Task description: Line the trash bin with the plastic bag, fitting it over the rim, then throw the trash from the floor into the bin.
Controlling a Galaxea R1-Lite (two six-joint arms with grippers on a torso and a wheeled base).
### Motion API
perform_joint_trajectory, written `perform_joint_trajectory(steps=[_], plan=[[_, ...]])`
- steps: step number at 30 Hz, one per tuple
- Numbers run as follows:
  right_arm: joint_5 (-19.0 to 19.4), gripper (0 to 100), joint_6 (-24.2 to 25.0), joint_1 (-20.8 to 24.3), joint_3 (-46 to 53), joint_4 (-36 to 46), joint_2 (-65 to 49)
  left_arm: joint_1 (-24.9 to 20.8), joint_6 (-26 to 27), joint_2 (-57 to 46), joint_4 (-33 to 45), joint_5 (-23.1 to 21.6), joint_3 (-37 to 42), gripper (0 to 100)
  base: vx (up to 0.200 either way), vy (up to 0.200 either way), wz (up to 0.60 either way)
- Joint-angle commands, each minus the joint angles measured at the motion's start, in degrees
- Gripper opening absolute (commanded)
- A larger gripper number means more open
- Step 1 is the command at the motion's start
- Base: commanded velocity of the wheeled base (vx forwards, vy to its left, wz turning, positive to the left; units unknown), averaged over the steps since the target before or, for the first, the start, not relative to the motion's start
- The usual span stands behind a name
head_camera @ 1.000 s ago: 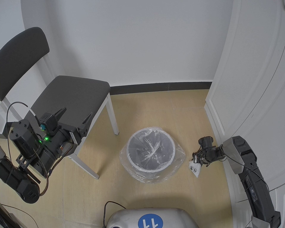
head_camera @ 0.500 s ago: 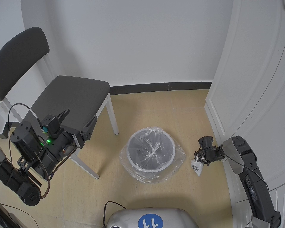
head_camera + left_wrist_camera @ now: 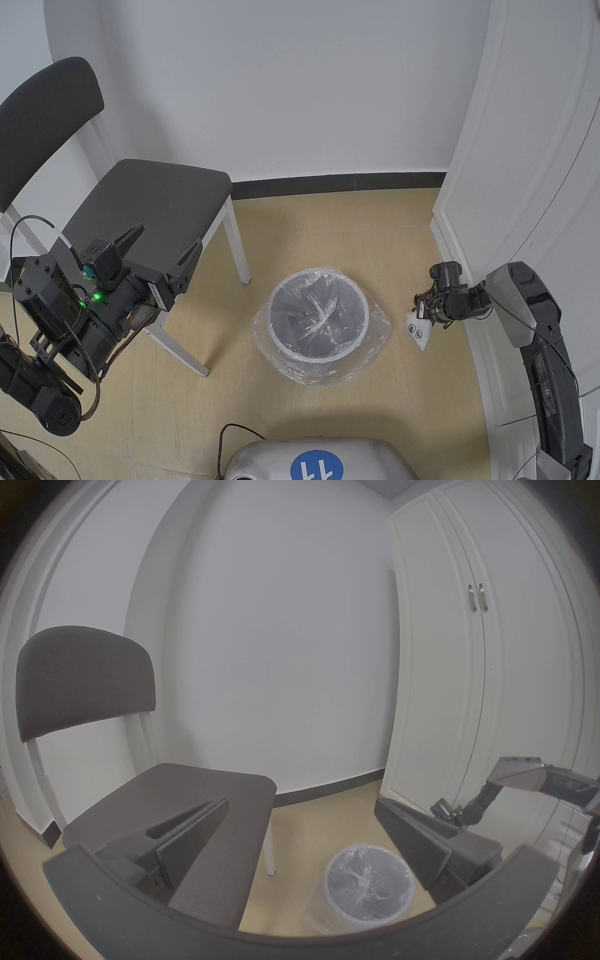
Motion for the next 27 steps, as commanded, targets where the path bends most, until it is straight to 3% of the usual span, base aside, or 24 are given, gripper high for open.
perform_joint_trajectory(steps=[1, 11, 17, 22, 27], plan=[[2.6, 0, 0.17, 0.33, 6.91, -0.34, -10.33, -0.09, 0.91, -0.35, -0.01, 0.03, 0.42, 100, 0.0, 0.0, 0.0], [2.77, 0, -0.27, 3.58, 18.68, -9.3, -21.23, -0.09, 0.91, -0.7, -0.01, 0.03, 0.68, 100, 0.0, 0.0, 0.0], [2.77, 0, -0.1, 8.24, 27.47, -18.09, -29.32, -0.09, 1.26, -0.44, -0.01, -0.05, 1.03, 100, 0.0, 0.0, 0.0], [2.77, 0, -0.27, 12.46, 33.27, -32.07, -30.72, -0.09, 2.23, -0.26, -0.01, 0.03, 1.12, 100, 0.0, 0.0, 0.0], [2.77, 0, -0.27, 14.66, 35.65, -39.27, -31.52, -0.09, 2.32, 0.0, -0.01, 0.03, 1.47, 100, 0.0, 0.0, 0.0]])
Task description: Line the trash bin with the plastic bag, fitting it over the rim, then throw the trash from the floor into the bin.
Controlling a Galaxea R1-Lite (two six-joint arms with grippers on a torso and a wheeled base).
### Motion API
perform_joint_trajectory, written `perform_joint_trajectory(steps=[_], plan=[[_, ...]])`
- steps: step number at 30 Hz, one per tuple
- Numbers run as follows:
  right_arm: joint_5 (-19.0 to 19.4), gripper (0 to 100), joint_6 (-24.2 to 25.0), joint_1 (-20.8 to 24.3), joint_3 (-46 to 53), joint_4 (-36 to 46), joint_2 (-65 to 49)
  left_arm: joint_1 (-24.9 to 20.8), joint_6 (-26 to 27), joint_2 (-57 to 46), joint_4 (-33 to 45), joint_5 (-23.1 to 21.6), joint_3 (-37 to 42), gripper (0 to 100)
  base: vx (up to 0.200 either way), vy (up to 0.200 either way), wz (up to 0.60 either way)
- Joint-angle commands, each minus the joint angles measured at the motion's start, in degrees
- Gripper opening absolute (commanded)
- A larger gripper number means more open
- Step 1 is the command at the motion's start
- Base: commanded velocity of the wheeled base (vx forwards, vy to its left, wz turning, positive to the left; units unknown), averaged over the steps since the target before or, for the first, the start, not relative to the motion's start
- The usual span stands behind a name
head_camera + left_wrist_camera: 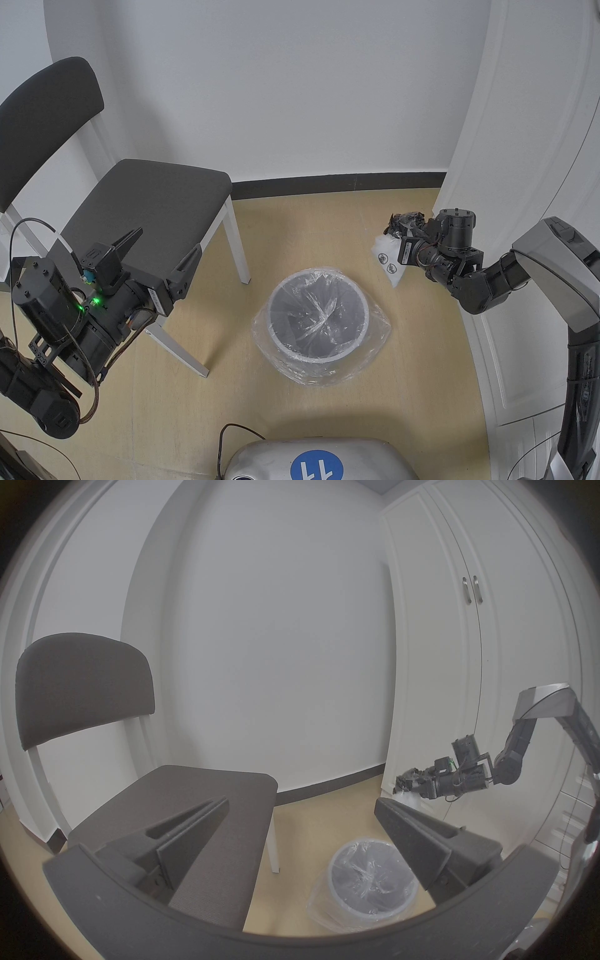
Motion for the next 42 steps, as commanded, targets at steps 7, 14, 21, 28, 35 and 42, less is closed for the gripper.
perform_joint_trajectory(steps=[7, 14, 21, 28, 35, 42], plan=[[0.18, 0, 0.43, 7.9, 7.19, -4.53, -5.3, -1.15, 0.52, 0.11, -0.03, 0.03, 0.73, 100, 0.0, 0.0, 0.0], [4.75, 0, -7.22, 12.47, 3.85, 0.04, -3.9, -2.56, 2.98, -0.24, -0.12, 0.03, 2.66, 100, 0.0, 0.0, 0.0], [6.07, 0, -19.0, 13.26, 0.15, 2.5, 1.38, -4.75, 3.78, 0.29, -0.12, 0.03, 4.51, 100, 0.0, 0.0, 0.0], [6.16, 0, -23.22, 14.14, -1.87, 1.88, 6.83, -4.05, 3.78, -0.68, -0.03, 0.03, 4.33, 100, 0.0, 0.0, 0.0], [6.16, 0, -23.3, 14.4, -5.73, 1.62, 13.42, -3.88, 3.78, -0.77, -0.03, -0.05, 4.24, 100, 0.0, 0.0, 0.0], [6.07, 0, -22.86, 14.14, -13.82, -1.81, 21.68, -3.79, 3.78, -0.59, -0.03, -0.05, 4.07, 100, 0.0, 0.0, 0.0]])
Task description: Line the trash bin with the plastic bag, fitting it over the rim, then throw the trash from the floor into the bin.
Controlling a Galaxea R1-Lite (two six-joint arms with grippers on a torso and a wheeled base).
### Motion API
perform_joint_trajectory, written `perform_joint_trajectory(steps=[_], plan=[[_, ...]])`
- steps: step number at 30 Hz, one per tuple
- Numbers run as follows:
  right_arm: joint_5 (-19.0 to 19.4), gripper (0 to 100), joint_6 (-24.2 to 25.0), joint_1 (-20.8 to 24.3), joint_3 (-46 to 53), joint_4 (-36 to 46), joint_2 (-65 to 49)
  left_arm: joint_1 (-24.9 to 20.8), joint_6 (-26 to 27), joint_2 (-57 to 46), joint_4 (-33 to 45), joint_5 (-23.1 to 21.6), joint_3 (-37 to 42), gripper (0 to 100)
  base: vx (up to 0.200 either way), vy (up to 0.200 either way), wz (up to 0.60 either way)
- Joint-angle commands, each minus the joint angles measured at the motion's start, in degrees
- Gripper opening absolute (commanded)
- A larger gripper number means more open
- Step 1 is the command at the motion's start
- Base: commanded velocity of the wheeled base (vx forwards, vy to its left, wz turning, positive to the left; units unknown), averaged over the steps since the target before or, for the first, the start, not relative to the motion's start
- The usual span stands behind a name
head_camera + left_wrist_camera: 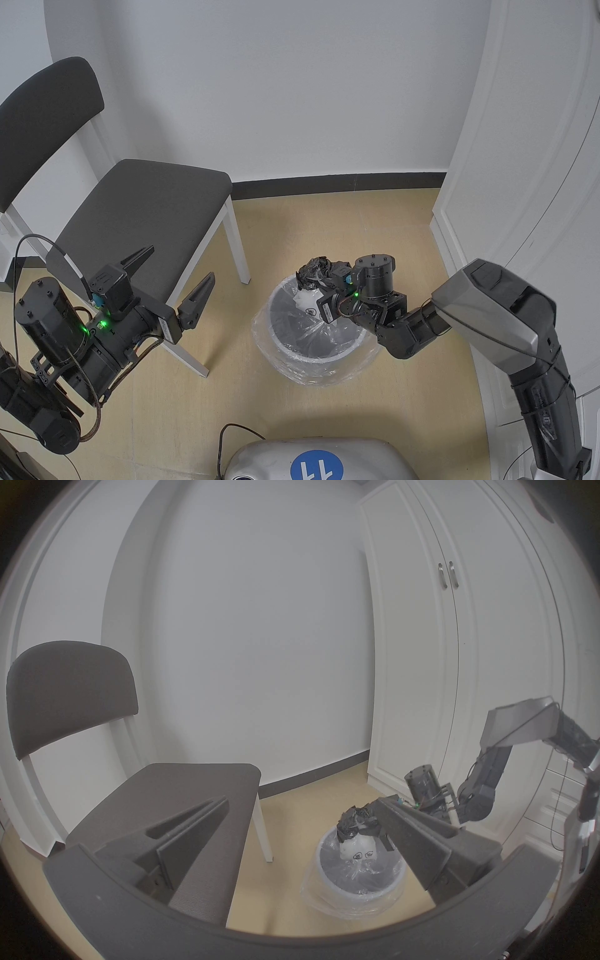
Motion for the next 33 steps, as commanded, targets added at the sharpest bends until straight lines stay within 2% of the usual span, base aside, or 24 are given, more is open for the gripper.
perform_joint_trajectory(steps=[1, 14, 21, 33], plan=[[-0.06, 0, 0.08, -0.15, -3.74, -1.14, 7.46, 0.18, 0.01, 0.19, -0.01, 0.02, -0.1, 100, 0.0, 0.0, 0.0], [-0.15, 0, 0.17, -0.67, -8.75, -3.25, 14.05, 0.44, 0.01, 0.98, -0.01, 0.02, -0.02, 100, 0.0, 0.0, 0.0], [-0.06, 0, 0.25, -0.67, -9.19, -2.28, 14.05, 0.44, 0.01, 1.25, -0.01, 0.02, -0.02, 100, 0.0, 0.0, 0.0], [-0.06, 0, 0.25, -0.67, -12.35, 6.94, 13.43, 0.35, 0.01, 1.42, -0.01, 0.02, 0.07, 100, 0.0, 0.0, 0.0]])
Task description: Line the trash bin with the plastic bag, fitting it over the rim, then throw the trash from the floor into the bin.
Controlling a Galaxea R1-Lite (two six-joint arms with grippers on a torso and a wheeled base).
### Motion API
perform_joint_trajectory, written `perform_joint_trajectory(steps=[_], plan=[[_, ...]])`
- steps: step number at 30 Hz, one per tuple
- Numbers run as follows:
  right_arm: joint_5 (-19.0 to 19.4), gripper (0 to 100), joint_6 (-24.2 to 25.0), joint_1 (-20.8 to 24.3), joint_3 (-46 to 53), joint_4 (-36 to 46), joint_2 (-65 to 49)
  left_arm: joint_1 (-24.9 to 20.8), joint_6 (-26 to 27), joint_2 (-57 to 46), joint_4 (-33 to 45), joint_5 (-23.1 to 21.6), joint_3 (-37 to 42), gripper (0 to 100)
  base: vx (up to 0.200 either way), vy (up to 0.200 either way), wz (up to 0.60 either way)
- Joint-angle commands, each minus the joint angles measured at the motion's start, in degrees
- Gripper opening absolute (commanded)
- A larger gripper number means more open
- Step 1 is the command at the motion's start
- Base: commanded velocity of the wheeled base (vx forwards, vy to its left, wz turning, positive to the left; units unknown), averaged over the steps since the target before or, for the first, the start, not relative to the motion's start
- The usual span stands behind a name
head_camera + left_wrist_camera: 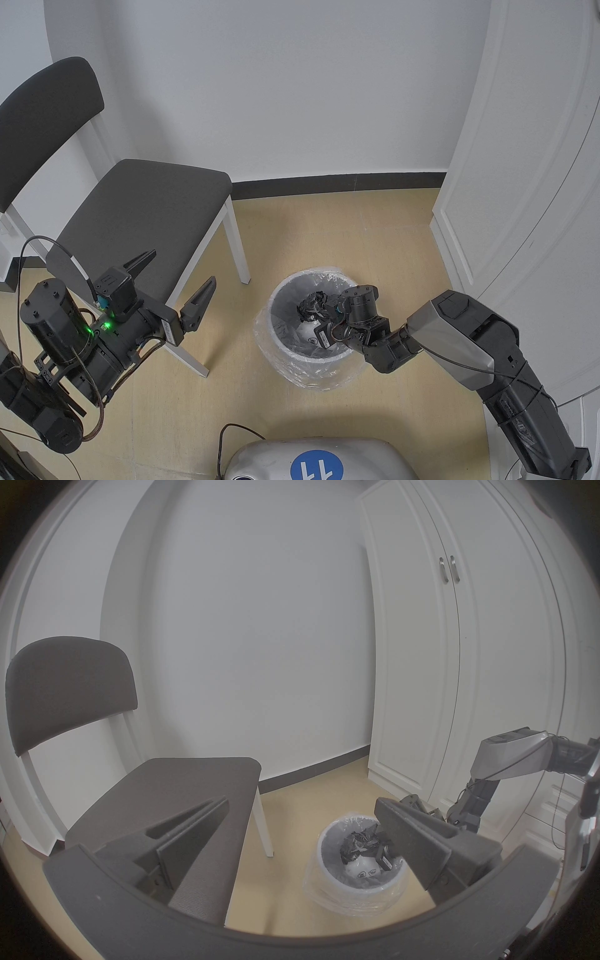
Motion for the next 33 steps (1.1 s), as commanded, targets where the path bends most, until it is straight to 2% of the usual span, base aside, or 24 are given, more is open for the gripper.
perform_joint_trajectory(steps=[1, 5, 13, 18, 33], plan=[[0.01, 0, -0.04, 0.02, -0.73, 0.44, -0.21, -0.05, 0.0, 0.16, -0.03, 0.04, 0.02, 100, 0.0, 0.0, 0.0], [0.01, 0, -0.04, 0.2, 0.58, -0.35, -1.35, -0.05, 0.08, 0.07, -0.12, 0.04, 0.02, 100, 0.0, 0.0, 0.0], [0.01, 0, 0.05, 1.08, 8.67, -0.88, -11.19, -0.23, 0.08, -0.64, -0.12, 0.04, 0.29, 100, 0.0, 0.0, 0.0], [-0.08, 0, -0.13, 1.08, 12.89, -5.63, -14.8, -0.31, 0.17, -1.16, -0.12, 0.04, 0.38, 100, 0.0, 0.0, 0.0], [0.1, 0, -0.04, 1.87, 14.12, -8.62, -13.66, -0.4, 0.26, -1.6, -0.12, 0.04, 0.64, 100, 0.0, 0.0, 0.0]])
